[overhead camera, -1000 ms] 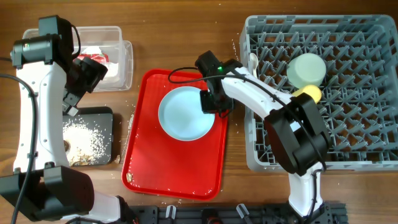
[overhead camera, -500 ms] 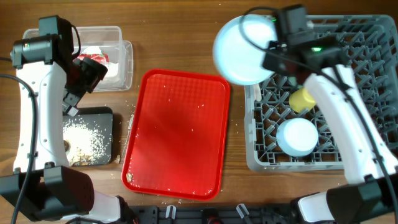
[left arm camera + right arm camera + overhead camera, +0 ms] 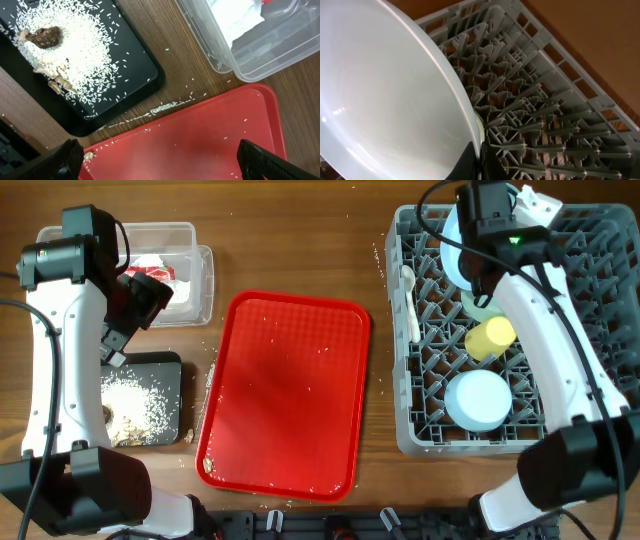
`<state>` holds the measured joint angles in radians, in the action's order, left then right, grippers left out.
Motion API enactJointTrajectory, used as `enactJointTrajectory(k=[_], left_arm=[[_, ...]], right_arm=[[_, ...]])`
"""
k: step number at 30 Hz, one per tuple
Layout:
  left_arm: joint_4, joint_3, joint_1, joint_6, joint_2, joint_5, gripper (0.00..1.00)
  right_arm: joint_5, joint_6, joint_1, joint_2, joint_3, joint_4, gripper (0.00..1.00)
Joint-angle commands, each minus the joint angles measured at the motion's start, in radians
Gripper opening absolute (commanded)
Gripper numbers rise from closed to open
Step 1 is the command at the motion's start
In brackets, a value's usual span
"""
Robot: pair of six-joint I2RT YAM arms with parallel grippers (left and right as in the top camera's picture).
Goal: Sort waste into correct bins and load items into the dishwasher rack
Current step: 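Lower the plate upright into the rack and open the right gripper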
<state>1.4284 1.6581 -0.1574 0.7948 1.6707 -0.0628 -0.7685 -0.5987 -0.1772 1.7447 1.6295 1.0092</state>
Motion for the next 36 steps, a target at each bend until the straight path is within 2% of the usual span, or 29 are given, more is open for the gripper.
enactJointTrajectory(k=[1,8,12,18,24,30,36], left_arm=[[0.001,0.004,-0.005,-0.002,0.0,-0.014,1.0],[0.001,0.004,-0.005,-0.002,-0.001,-0.014,1.0],[0.001,0.004,-0.005,-0.002,-0.001,-0.014,1.0],[0.001,0.004,-0.005,-0.001,-0.001,-0.014,1.0],[0.001,0.004,-0.005,-0.002,-0.001,-0.014,1.0],[0.001,0.004,-0.005,-0.001,-0.001,-0.014,1.0],[0.001,0.004,-0.005,-0.002,-0.001,-0.014,1.0]], right_arm=[[-0.035,-0.014,-0.034,0.043,-0.009,-0.003,0.04],[-0.059,-0.003,-0.061,0.095,-0.009,-0.02,0.04],[-0.199,0.028,-0.061,0.089,-0.008,-0.023,0.04],[-0.191,0.049,-0.061,0.081,-0.008,-0.046,0.04],[0.038,0.048,-0.061,0.099,-0.009,-0.045,0.05],[0.179,0.05,-0.061,0.105,-0.008,-0.033,0.06],[0.549,0.048,-0.061,-0.091,-0.007,0.052,0.18]])
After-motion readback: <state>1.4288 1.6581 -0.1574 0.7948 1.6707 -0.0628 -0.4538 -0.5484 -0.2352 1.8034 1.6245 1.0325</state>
